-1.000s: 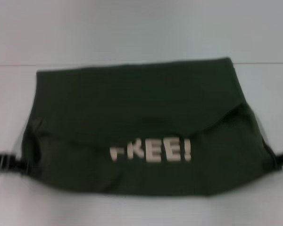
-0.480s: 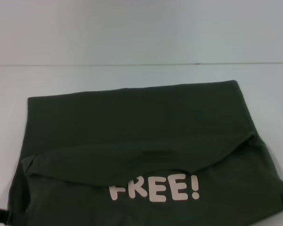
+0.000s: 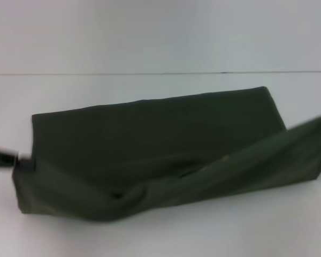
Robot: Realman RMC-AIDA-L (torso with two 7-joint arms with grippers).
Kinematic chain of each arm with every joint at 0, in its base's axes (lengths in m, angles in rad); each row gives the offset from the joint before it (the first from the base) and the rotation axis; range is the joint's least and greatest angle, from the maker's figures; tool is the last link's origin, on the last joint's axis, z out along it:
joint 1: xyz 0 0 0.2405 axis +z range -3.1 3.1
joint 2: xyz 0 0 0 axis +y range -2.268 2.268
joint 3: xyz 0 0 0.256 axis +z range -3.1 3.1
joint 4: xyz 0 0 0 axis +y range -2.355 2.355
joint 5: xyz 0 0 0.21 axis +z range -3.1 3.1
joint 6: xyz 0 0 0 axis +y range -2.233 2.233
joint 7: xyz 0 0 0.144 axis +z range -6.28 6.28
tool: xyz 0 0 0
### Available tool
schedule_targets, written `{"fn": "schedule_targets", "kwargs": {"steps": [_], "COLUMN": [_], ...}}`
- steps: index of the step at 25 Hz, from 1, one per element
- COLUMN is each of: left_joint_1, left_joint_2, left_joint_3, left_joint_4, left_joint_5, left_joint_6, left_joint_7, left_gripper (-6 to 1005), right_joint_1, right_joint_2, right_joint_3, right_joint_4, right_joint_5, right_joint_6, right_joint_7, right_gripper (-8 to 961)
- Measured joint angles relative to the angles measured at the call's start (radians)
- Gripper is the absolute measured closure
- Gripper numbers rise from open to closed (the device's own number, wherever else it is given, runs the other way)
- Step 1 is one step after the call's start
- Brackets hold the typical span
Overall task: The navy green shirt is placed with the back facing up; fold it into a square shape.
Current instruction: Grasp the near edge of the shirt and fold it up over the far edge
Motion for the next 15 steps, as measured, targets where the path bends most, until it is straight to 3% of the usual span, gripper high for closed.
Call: {"fn": "schedule_targets", "kwargs": {"steps": [3, 8, 13, 15], "left_joint_1": [-0.054, -0.111, -0.132, -0.136], "left_joint_2": [0.014, 0.005, -0.018, -0.052], "left_joint_3": [-0.005, 0.019, 0.05, 0.068], "left_joint_4": [-0.026, -0.059, -0.106, -0.112], "left_joint_5": [0.001, 0.002, 0.014, 0.04], "left_joint_6": [-0.117, -0.323, -0.48, -0.6], "left_joint_7": [-0.064, -0.133, -0.157, -0.179], "left_gripper": [985, 985, 985, 985], "right_joint_1": [0.015, 0.051, 0.099, 0.114], "right_joint_2": [0.006, 0.022, 0.049, 0.069], "right_joint_3": [0.004, -0.012, -0.084, -0.126], "right_joint_4": [0.022, 0.095, 0.164, 0.171], "right_joint_5": [0.04, 0.095, 0.09, 0.088], "right_joint_6": [0.092, 0.323, 0.563, 0.667], "right_joint_7": [0.0, -0.012, -0.031, -0.029], "right_gripper": [915, 913, 912, 911]}}
